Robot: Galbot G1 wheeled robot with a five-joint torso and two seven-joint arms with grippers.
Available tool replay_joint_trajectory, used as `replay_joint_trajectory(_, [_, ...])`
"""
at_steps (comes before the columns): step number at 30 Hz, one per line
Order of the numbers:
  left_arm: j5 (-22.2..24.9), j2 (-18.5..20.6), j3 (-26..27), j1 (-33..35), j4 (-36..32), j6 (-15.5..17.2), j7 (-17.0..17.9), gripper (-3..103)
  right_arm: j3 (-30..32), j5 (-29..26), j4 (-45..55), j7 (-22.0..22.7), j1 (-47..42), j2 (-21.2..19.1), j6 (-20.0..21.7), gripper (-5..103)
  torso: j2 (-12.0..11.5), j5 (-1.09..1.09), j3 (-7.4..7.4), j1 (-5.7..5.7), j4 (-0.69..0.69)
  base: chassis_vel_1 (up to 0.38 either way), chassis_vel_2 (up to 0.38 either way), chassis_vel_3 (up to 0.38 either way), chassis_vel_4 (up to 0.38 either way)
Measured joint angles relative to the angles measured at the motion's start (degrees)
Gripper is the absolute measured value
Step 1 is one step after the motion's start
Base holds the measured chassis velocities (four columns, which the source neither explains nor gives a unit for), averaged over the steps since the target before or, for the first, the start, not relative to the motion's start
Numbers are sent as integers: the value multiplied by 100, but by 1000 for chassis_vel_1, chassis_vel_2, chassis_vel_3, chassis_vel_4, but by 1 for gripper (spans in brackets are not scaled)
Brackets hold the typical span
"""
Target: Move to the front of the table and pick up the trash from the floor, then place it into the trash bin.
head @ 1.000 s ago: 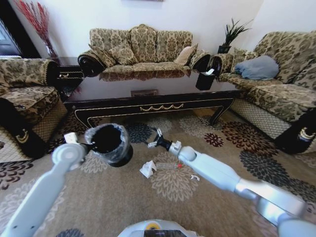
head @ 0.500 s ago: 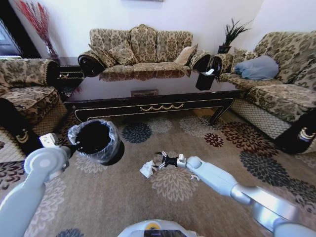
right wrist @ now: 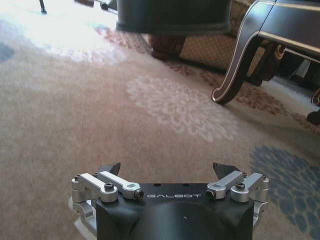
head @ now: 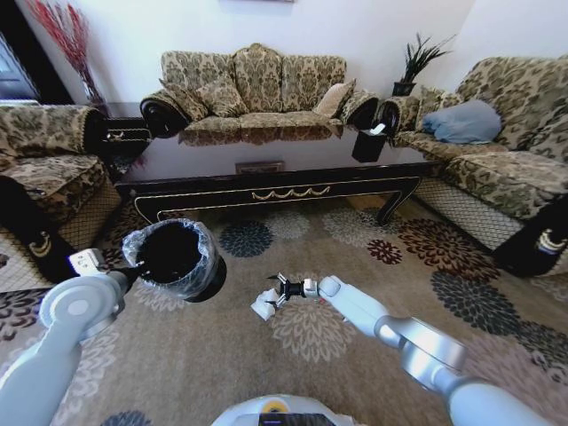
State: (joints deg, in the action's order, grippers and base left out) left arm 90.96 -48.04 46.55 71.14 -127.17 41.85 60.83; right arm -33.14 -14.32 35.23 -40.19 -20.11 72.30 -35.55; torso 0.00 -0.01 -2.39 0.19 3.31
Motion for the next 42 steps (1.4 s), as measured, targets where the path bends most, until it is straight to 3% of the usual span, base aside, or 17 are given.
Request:
replay_joint_trajectory(9, [-15,-40,0,92,-79,-10,13,1,2,750,-483,49,20,71,-439,100,0,0,0,0,0,0,0,0,0])
replay_joint_trajectory(28, [-49,-50,8,178,-114,-21,15,1,-78,846,-636,335,-91,270,-618,103,0,0,0,0,0,0,0,0,0])
replay_joint_trajectory(31, [-55,-45,25,206,-132,-23,15,1,-96,846,-639,363,-98,298,-628,88,0,0,0,0,-1,0,0,0,0])
replay_joint_trajectory(34, [-57,-43,29,222,-149,-24,15,1,-98,850,-650,368,-104,305,-635,83,0,0,0,0,-1,0,0,0,0])
replay_joint_trajectory(42, [-85,-50,31,263,-174,-28,15,1,-88,896,-695,407,-133,293,-686,50,0,0,0,0,0,0,0,0,0])
